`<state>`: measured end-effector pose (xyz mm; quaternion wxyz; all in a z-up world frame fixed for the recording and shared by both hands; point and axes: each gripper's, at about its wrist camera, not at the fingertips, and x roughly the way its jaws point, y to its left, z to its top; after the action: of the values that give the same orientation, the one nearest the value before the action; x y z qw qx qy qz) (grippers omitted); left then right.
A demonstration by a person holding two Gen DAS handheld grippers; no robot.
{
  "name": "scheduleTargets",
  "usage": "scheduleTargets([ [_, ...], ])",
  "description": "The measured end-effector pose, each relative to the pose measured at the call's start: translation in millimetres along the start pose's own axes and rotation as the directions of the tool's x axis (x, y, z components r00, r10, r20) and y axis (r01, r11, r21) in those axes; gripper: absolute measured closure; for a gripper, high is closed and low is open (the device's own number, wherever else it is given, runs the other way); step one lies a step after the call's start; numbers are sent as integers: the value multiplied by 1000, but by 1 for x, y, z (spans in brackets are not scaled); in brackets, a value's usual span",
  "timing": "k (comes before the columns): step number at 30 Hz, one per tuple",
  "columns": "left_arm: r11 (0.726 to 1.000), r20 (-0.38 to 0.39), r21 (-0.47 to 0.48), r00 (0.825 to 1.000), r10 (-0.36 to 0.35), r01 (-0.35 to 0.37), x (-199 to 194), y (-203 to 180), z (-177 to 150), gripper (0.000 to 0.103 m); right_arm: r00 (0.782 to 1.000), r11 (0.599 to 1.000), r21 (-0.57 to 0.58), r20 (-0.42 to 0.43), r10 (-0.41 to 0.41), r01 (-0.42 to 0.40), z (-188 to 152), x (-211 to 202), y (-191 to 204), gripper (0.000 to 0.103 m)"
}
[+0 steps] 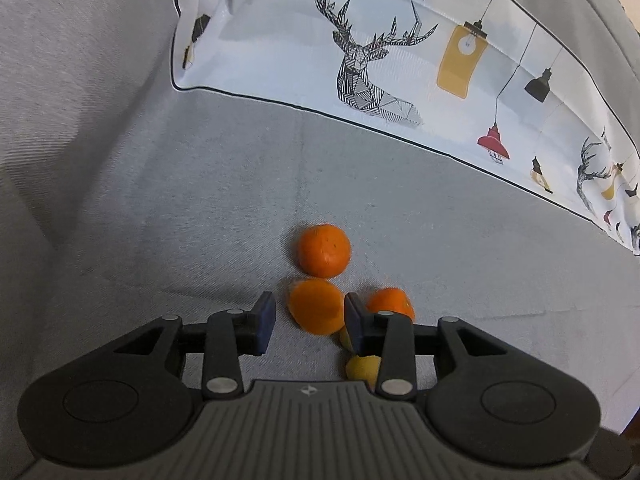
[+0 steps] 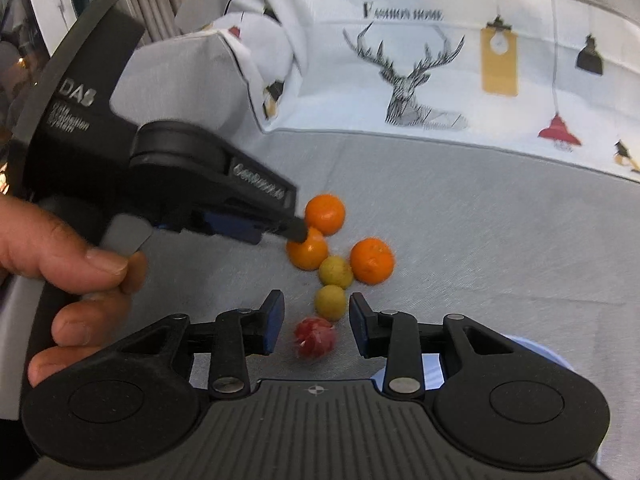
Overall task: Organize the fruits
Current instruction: 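Move both open tools back toward the fruit cluster, then grasp a mandarin orange with the left tool while the right tool grasps a red netted fruit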
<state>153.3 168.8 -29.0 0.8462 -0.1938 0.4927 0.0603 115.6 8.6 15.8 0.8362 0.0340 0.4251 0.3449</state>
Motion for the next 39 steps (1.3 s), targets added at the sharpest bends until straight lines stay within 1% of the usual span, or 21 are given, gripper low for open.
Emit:
scheduleTargets([
  [6,1000,-15,16,1000,-22,23,14,-2,3,61,998,999,-39,-57,-3,1,-2,21,7,65],
  [13,996,-34,85,999,9,-6,29,-9,1,60,995,999,-49,-93,-26,22,-4,36,9,64],
  [15,995,-31,103,999,14,-10,28,-11,0,60,995,998,-60,-99,-32,26,-5,39,10,64],
  [16,994,-30,111,999,17,-13,27,-11,-1,61,994,997,-65,-101,-35,29,-6,40,10,71],
  [19,991,-19,131,999,38,-35,22,-12,-2,61,995,998,-64,-98,-31,25,-6,38,9,71],
  [21,991,-7,128,999,49,-47,17,-11,-3,61,995,998,-62,-93,-34,29,-7,36,9,71],
  [24,988,20,135,997,69,-71,5,-12,-6,61,997,999,-40,-70,-30,27,-5,28,5,71],
  [28,982,81,156,992,93,-105,-16,-22,-10,61,1000,1000,-20,-3,-12,12,1,2,2,71],
  [30,979,114,164,988,105,-123,-29,-29,-13,61,999,999,-30,38,-24,25,7,-13,1,71],
  [35,986,184,133,980,74,-99,-70,-41,-26,61,991,996,-45,117,-68,74,19,-68,-8,72],
  [37,982,234,149,969,77,-114,-87,-49,-33,61,986,994,-43,142,-91,99,16,-90,-17,72],
  [39,975,299,188,952,61,-121,-104,-60,-42,61,976,993,-19,190,-107,112,9,-116,-31,72],
])
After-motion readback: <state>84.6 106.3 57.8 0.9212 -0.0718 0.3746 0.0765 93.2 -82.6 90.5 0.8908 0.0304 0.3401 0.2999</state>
